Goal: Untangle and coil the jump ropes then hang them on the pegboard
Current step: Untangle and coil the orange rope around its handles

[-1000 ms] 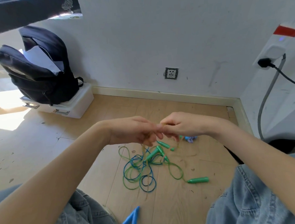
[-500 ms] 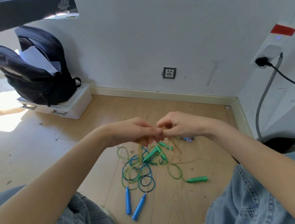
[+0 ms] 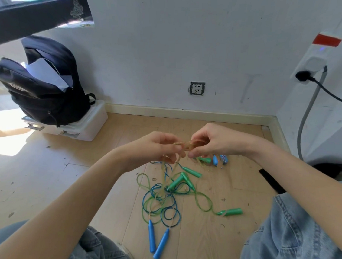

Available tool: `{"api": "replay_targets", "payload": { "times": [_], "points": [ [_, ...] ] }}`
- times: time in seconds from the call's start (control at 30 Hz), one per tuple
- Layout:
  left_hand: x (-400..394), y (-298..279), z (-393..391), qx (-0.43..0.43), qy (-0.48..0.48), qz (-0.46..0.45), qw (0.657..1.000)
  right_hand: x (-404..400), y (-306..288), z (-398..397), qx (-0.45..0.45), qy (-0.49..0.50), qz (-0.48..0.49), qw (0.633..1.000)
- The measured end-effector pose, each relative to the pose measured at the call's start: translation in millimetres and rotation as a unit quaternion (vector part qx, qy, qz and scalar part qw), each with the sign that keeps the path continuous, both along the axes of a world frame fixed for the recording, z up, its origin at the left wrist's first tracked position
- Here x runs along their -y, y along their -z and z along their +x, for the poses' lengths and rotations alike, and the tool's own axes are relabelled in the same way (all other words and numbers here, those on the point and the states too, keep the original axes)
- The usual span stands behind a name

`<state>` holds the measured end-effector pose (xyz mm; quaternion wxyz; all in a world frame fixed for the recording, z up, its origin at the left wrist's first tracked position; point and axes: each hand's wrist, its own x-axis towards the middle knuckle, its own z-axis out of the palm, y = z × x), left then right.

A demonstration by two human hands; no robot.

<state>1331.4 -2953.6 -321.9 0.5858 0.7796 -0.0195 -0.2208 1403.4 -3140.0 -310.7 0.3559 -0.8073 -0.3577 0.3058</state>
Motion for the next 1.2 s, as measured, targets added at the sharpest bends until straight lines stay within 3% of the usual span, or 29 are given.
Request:
{"api": "replay_targets", "payload": {
  "times": [0.07,0.17,0.33,0.47,0.63,0.67,0.77,0.87,0.9,0.97,1.03,1.1,1.17,1.2],
  "points": [
    [2,-3,-1,-0.015,-0.015,-0.056,0.998,1,0,0,-0.018,-0.002,-0.002,1.0],
    [-3,-5,-2,-0.007,-0.01,-0.046,0.999,9,-1,5,-0.071,0.013,0.018,0.997],
    [-9,-2,-1,0.029,-0.026,0.102,0.994,17,-8,16,-0.01,0.084,0.048,0.995],
    [-11,3,-2,0.008,-0.011,0.168,0.986,18,-14,17,-0.07,0.224,0.173,0.957],
    [-6,5,-1,0.033,0.011,0.168,0.985,10,-16,7,-0.156,0.154,0.214,0.952],
    [-2,6,0,0.049,0.006,0.15,0.987,7,-14,4,-0.158,0.139,0.215,0.954],
    [10,3,2,0.1,-0.041,-0.025,0.994,3,-9,1,-0.147,0.124,0.213,0.958],
    [3,-8,4,0.04,-0.111,-0.156,0.981,6,-6,8,-0.017,0.117,0.112,0.987],
    [-1,-8,5,0.035,-0.136,-0.121,0.983,9,-3,12,0.06,0.093,0.032,0.993],
    [-9,-5,6,0.09,-0.167,0.103,0.977,14,8,19,0.196,0.055,-0.172,0.964],
    [-16,0,6,0.169,-0.18,0.312,0.917,22,19,26,0.263,0.079,-0.313,0.909],
    [-23,2,4,0.199,-0.201,0.389,0.877,29,20,33,0.276,0.146,-0.303,0.9],
    [-29,3,4,0.191,-0.209,0.411,0.867,30,15,37,0.199,0.222,-0.162,0.941],
    [-30,3,4,0.175,-0.201,0.403,0.876,27,11,35,0.108,0.253,-0.057,0.96]
  ]
}}
